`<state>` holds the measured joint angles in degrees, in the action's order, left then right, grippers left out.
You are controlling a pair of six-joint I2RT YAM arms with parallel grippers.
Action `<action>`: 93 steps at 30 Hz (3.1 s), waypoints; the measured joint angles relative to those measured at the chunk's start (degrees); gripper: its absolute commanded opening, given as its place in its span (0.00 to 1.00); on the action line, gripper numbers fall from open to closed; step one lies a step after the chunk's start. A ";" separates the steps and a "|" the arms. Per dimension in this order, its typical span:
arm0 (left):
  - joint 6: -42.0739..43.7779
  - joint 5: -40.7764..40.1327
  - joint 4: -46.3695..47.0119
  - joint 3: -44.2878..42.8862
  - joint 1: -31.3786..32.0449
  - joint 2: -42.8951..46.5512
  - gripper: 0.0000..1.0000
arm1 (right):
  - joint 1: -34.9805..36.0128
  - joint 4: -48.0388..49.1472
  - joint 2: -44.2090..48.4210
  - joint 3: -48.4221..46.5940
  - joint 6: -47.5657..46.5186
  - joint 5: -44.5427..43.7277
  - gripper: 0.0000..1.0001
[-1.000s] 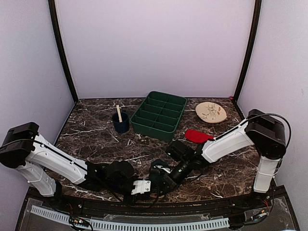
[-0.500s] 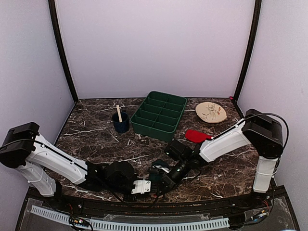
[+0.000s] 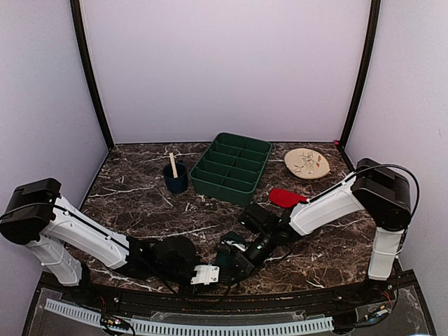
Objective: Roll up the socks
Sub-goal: Roll the sock at the center of the board.
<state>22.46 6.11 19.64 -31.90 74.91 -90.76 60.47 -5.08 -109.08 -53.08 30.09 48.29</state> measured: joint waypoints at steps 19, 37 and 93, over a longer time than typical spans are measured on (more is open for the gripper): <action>2.34 0.52 -1.49 -3.43 -0.11 -3.72 0.00 | -0.74 -2.43 -0.44 -0.46 -0.35 1.44 0.18; -1.60 17.66 -13.70 -12.44 -10.86 -8.37 0.00 | -5.20 0.81 5.77 4.98 -0.68 -1.57 0.36; 0.96 54.60 -58.12 -40.83 -25.90 -32.44 0.00 | 16.48 1.68 17.84 8.04 -32.61 -53.94 0.54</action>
<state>23.42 60.71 -38.48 -72.73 49.01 -123.20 76.95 -3.40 -91.24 -45.04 -2.52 -5.65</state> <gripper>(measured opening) 0.053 0.537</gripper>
